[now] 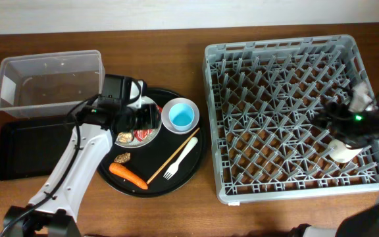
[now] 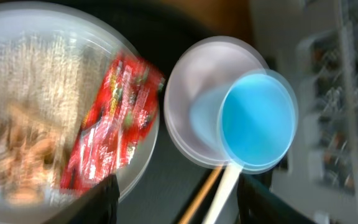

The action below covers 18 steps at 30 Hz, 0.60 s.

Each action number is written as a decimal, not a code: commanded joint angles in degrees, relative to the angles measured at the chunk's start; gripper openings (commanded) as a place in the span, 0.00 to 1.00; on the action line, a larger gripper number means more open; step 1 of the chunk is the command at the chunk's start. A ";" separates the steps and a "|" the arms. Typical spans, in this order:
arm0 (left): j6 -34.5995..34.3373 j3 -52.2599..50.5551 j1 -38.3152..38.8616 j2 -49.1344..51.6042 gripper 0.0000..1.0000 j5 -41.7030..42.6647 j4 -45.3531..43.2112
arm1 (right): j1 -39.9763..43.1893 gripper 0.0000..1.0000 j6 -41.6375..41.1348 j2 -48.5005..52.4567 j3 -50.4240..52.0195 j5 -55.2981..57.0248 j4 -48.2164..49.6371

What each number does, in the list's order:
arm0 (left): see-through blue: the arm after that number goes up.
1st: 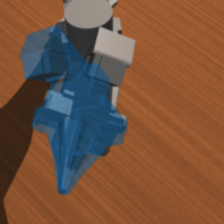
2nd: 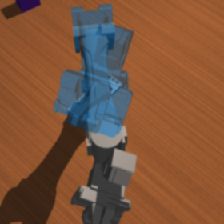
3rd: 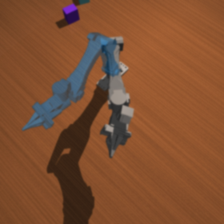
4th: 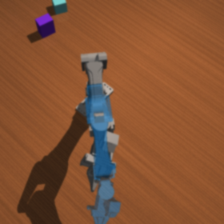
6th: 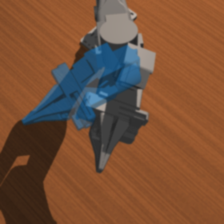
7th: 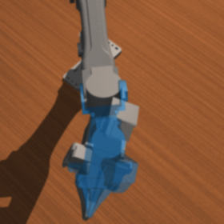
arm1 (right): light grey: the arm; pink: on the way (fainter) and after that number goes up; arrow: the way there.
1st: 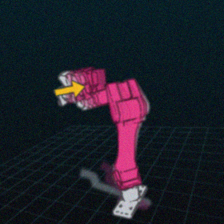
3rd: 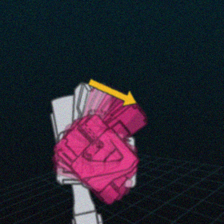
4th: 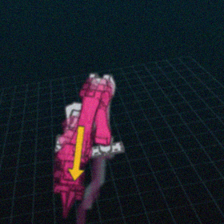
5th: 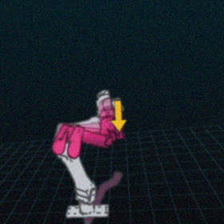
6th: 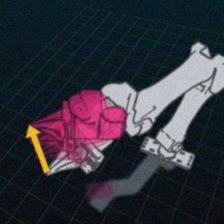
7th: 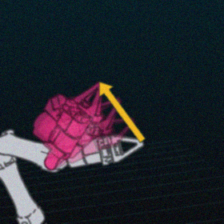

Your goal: Sort waste into correct bins and load items into the dishwasher rack

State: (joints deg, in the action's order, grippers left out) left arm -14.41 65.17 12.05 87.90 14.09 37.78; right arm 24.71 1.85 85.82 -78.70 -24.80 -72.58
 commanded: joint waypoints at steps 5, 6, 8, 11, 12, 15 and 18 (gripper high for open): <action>1.22 1.09 4.55 9.18 0.59 2.84 -8.94 | -13.92 0.85 2.23 -3.72 -0.72 -2.34 1.53; 1.22 1.09 5.09 10.03 0.59 2.82 -9.73 | -14.40 0.85 2.21 -3.72 -0.72 -1.95 1.53; 1.22 1.09 5.97 11.72 0.51 2.69 -10.62 | -14.58 0.85 2.21 -3.72 -0.72 -1.92 1.49; 1.20 1.09 6.16 13.46 0.25 2.67 -11.50 | -14.58 0.85 2.21 -3.72 -0.72 -1.95 1.46; 1.20 1.09 6.16 13.46 0.09 2.67 -11.89 | -14.58 0.85 2.21 -3.72 -0.72 -1.92 1.44; 0.76 1.20 6.16 13.44 0.00 2.71 -12.52 | -14.58 0.85 2.23 -3.72 -0.72 -1.92 1.42; 0.79 1.88 5.66 12.04 0.00 2.93 -11.02 | -14.58 0.85 2.25 -3.72 -0.72 -1.49 1.01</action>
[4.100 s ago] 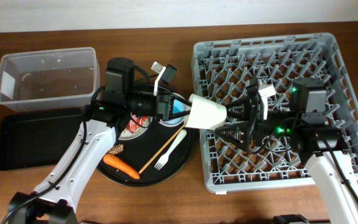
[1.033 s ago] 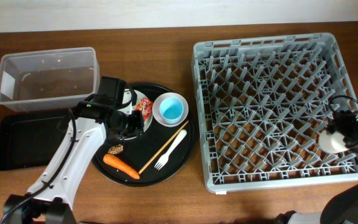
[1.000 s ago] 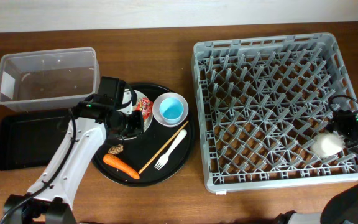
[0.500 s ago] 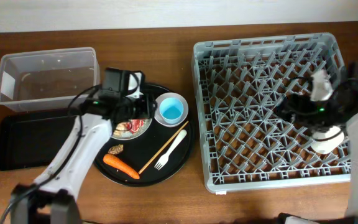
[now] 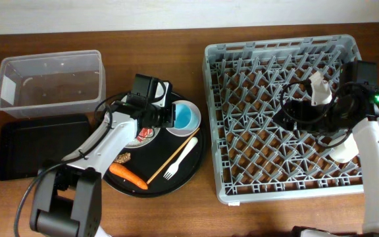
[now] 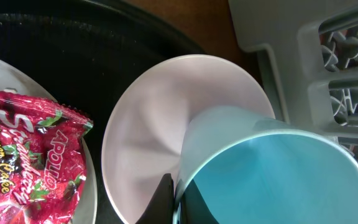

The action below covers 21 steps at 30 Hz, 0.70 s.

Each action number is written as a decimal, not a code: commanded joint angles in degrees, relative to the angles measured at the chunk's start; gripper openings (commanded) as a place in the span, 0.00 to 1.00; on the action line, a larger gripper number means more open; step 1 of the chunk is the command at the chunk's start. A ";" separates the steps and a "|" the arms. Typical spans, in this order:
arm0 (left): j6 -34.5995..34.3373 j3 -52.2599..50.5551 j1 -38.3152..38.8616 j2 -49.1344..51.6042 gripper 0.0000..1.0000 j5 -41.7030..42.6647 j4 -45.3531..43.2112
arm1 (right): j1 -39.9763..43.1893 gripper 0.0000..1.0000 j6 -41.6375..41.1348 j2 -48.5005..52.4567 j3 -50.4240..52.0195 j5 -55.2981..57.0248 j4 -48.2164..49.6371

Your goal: Sort waste into correct bins and load items into the dishwasher rack

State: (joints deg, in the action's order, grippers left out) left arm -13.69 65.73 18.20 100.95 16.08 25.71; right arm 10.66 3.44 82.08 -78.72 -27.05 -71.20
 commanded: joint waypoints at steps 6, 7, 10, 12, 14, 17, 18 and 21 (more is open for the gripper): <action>0.07 2.58 -7.69 -12.83 0.01 29.94 2.91 | -0.52 0.88 0.87 0.02 -0.70 -0.09 -0.11; 0.07 2.58 -8.26 -13.44 0.00 38.58 1.20 | -0.52 0.89 0.90 0.02 -0.70 -1.84 0.52; 0.07 2.58 -8.13 -13.44 0.00 52.22 -1.60 | -0.52 0.89 7.10 0.04 -0.70 -16.63 2.51; 0.07 2.58 -8.13 -13.44 0.00 61.02 -3.41 | -0.52 0.89 12.46 0.04 -0.70 -29.18 3.32; 0.07 2.58 -8.09 -13.44 0.00 65.09 -4.28 | -0.72 0.89 16.39 0.04 -0.70 -39.01 3.26; 0.02 2.58 -8.09 -13.44 0.00 64.98 -4.28 | -4.96 0.92 18.88 0.04 -0.70 -46.84 3.43; 0.02 2.58 -8.09 -13.44 0.00 64.96 -4.28 | -7.13 0.93 18.86 0.04 -0.70 -46.93 4.09; 0.02 2.58 -8.09 -13.44 0.00 64.94 -4.28 | -13.68 0.92 18.82 0.04 -0.70 -47.78 6.29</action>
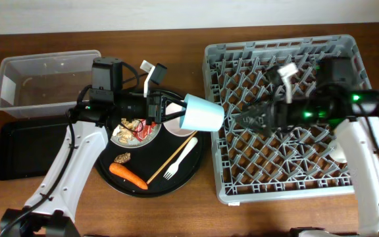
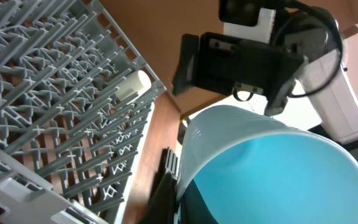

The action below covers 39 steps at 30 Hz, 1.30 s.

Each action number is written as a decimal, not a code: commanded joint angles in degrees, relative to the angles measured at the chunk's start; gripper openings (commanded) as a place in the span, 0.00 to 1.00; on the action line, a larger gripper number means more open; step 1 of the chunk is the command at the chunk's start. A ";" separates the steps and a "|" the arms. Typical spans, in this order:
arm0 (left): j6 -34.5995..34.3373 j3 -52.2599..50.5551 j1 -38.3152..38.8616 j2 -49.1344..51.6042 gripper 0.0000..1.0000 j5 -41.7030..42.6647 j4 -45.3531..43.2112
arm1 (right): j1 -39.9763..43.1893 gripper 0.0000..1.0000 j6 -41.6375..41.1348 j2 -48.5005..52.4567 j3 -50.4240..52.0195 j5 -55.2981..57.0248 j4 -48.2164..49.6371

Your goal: Sort waste into correct bins and load items into the dishwasher rack

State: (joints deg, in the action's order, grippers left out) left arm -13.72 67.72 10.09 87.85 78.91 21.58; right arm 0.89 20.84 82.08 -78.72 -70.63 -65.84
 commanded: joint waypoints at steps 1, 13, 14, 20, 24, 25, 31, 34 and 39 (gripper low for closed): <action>0.04 0.59 0.02 -0.35 0.01 2.10 -0.15 | -5.46 0.91 1.42 0.04 -0.70 -4.15 1.49; -2.97 0.59 0.02 -0.35 0.00 2.10 -0.13 | -16.72 0.78 1.40 0.04 -0.68 1.07 10.88; -2.97 0.59 0.02 -0.35 0.00 2.10 -0.13 | -16.70 0.78 1.40 0.04 -0.68 1.27 10.93; -2.97 0.59 0.02 -0.35 0.01 2.12 -0.11 | -16.68 0.74 1.22 0.04 -0.68 3.85 14.78; -2.99 0.59 0.02 -0.35 0.01 2.10 -0.13 | -16.68 0.68 1.22 0.04 -0.68 3.85 16.02; -2.97 0.59 0.02 -0.35 0.00 2.10 -0.13 | -16.68 0.66 1.22 0.04 -0.68 3.85 16.00; -2.93 0.59 0.00 -0.35 0.21 0.04 -0.11 | -16.68 0.53 1.20 0.04 -0.70 3.87 15.76; -2.91 0.57 0.00 -0.35 0.29 -5.49 0.35 | -16.61 0.40 -4.31 0.04 -0.70 11.10 15.32; 0.59 0.57 -0.04 -0.35 0.29 -32.85 14.97 | -13.86 0.39 -11.58 -0.02 -0.76 33.48 9.18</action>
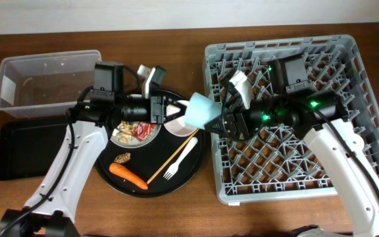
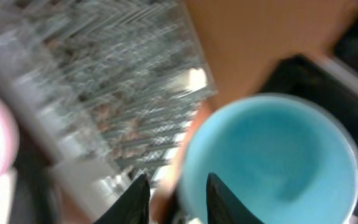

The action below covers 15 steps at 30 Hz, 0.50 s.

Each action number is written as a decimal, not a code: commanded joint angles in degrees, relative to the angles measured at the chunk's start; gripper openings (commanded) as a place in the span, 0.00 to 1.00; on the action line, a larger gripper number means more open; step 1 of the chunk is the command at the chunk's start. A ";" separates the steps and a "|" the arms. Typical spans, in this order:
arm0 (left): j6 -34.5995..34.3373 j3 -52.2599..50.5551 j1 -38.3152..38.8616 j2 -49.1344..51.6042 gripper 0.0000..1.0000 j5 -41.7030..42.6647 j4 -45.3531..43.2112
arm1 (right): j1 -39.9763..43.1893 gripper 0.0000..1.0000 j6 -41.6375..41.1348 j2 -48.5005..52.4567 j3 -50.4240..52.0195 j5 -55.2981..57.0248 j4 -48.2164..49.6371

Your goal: Sort waste into correct bins and load items into the dishwasher rack

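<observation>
A light blue cup [image 1: 199,110] hangs on its side over the gap between the round black tray [image 1: 176,182] and the grey dishwasher rack [image 1: 278,43]. My right gripper [image 1: 221,120] grips its base end. My left gripper [image 1: 170,112] sits just left of the cup's mouth. In the blurred left wrist view the cup [image 2: 272,155] shows its blue inside, and the left gripper [image 2: 178,196] has its fingers apart, one on either side of the rim. On the tray lie a plate [image 1: 137,131] with a red wrapper and scraps, a carrot [image 1: 127,176], a white fork [image 1: 179,160] and a chopstick [image 1: 170,158].
A clear plastic bin [image 1: 5,85] stands at the back left, with a flat black tray [image 1: 31,148] in front of it. A small white saucer [image 1: 178,123] sits on the round tray under the cup. The rack fills the right half of the table.
My right gripper has come left from over the rack and taken the cup's base. The fingers of my left gripper, then shut on the cup's wall, now stand apart.
The cup stood on its saucer on the tray while my left gripper hovered above, open. Then the left gripper was shut on the cup's wall. Then it held the cup out sideways towards the rack as the right arm came near. Now the right gripper has it.
</observation>
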State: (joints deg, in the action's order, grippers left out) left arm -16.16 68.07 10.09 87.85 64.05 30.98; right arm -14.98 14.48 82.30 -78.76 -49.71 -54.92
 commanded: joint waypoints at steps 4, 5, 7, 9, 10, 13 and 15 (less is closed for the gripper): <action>3.06 0.22 -0.02 -0.35 0.29 -39.21 17.92 | 15.43 0.39 -9.25 -0.22 -5.22 22.97 -10.21; 3.06 0.22 -0.02 -0.35 0.29 -39.80 18.32 | 19.82 0.39 -9.25 -0.17 -7.65 24.81 -12.11; 3.04 0.22 -0.04 -0.35 0.29 -39.87 18.36 | 27.74 0.39 -9.25 0.17 -11.32 30.25 -13.51; 3.02 0.22 -0.02 -0.35 0.29 -39.85 18.38 | 33.79 0.39 -9.53 1.31 -13.29 35.95 -13.81; 3.04 0.22 -0.02 -0.35 0.29 -39.87 18.40 | 36.24 0.39 -11.04 1.97 -13.49 38.86 -13.38; 3.04 0.22 -0.02 -0.35 0.29 -39.87 18.40 | 43.10 0.40 -18.78 6.03 -13.51 47.10 -10.40; 3.04 0.22 -0.02 -0.35 0.29 -39.89 18.40 | 46.21 0.41 -22.60 9.57 -13.51 48.92 -9.57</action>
State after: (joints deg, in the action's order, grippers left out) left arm -14.28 68.14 10.15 87.85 24.77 49.36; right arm 28.69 -2.20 89.08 -91.44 -6.07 -65.12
